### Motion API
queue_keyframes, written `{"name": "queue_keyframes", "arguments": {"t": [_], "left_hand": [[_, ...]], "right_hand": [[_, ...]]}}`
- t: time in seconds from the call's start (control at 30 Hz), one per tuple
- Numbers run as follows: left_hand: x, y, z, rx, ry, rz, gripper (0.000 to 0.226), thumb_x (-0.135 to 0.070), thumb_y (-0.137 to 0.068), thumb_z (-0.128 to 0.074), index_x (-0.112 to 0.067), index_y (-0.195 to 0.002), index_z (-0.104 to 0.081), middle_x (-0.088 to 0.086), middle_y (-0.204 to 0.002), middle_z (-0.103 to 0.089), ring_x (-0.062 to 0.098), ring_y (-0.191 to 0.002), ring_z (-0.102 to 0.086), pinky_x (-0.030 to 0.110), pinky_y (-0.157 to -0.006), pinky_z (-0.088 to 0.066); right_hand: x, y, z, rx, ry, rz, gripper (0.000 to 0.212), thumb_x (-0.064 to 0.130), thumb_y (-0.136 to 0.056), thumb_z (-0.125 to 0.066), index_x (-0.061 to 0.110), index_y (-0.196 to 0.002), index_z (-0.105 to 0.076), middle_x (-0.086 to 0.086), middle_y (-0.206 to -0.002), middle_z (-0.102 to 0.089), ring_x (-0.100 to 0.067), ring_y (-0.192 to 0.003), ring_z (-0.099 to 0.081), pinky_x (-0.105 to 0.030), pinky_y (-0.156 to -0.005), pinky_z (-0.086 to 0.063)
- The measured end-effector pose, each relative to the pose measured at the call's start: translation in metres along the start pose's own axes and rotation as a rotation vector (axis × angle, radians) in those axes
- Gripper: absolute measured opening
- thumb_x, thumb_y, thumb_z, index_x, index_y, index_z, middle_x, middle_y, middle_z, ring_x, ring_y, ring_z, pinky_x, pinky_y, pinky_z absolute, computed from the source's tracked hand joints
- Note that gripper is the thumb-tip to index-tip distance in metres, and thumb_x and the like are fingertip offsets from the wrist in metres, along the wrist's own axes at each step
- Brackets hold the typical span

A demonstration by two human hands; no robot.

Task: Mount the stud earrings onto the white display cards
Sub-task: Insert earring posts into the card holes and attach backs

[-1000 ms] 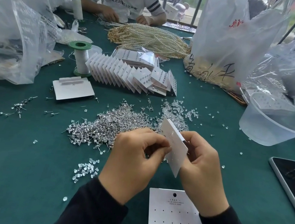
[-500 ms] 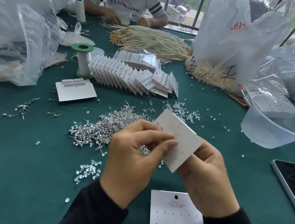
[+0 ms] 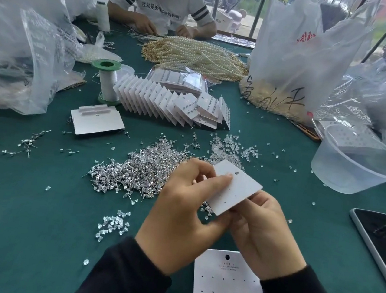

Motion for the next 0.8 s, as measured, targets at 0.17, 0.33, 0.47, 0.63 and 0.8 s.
{"name": "queue_keyframes", "arguments": {"t": [0.17, 0.33, 0.47, 0.63, 0.8], "left_hand": [[0.001, 0.001, 0.0, -0.023, -0.012, -0.021, 0.033, -0.012, -0.068, -0.067, -0.003, -0.1, -0.07, 0.008, -0.09, -0.063, 0.018, -0.081, -0.06, 0.025, -0.072, -0.048], [0.006, 0.0, -0.001, 0.034, -0.015, -0.041, 0.028, 0.001, -0.066, -0.071, -0.005, -0.094, -0.072, 0.008, -0.087, -0.065, 0.017, -0.078, -0.062, 0.022, -0.07, -0.048], [0.006, -0.002, 0.011, -0.068, -0.001, -0.028, 0.025, 0.001, -0.068, -0.064, -0.007, -0.09, -0.072, 0.006, -0.087, -0.066, 0.016, -0.081, -0.062, 0.022, -0.073, -0.047], [0.035, 0.003, 0.029, -0.298, 0.256, 0.269, 0.015, -0.025, -0.076, -0.063, -0.039, -0.07, -0.065, -0.02, -0.065, -0.065, -0.007, -0.061, -0.057, 0.011, -0.061, -0.044], [0.069, 0.016, 0.017, -0.341, 0.578, 0.648, 0.011, -0.026, -0.064, -0.066, -0.035, -0.062, -0.07, 0.003, -0.062, -0.061, 0.018, -0.062, -0.051, 0.035, -0.064, -0.044]], "right_hand": [[0.004, 0.001, 0.0, -0.004, 0.092, 0.056, 0.016, 0.012, -0.066, -0.065, 0.005, -0.077, -0.074, -0.011, -0.079, -0.072, -0.017, -0.073, -0.069, -0.022, -0.063, -0.054], [0.009, 0.001, 0.006, -0.024, 0.308, 0.103, 0.01, -0.003, -0.082, -0.06, 0.001, -0.08, -0.07, -0.015, -0.078, -0.069, -0.024, -0.072, -0.062, -0.028, -0.065, -0.052], [0.016, 0.003, 0.0, 0.061, 0.383, 0.199, 0.007, 0.008, -0.079, -0.062, 0.005, -0.081, -0.068, -0.007, -0.068, -0.059, -0.016, -0.063, -0.05, -0.022, -0.06, -0.044], [0.053, 0.0, 0.038, -0.254, 0.93, 0.387, 0.013, 0.003, -0.08, -0.067, 0.014, -0.076, -0.069, 0.005, -0.063, -0.065, -0.006, -0.057, -0.056, -0.013, -0.057, -0.045], [0.062, -0.003, 0.082, -0.609, 1.484, 0.26, 0.011, 0.007, -0.079, -0.064, 0.011, -0.086, -0.071, -0.006, -0.085, -0.063, -0.017, -0.074, -0.052, -0.02, -0.068, -0.031]]}}
Point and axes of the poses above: each hand's wrist, its own y-axis away from the middle knuckle, its own z-axis out of the back of the hand, x = y × z, the point moved 8 cm from there along -y, towards the middle knuckle
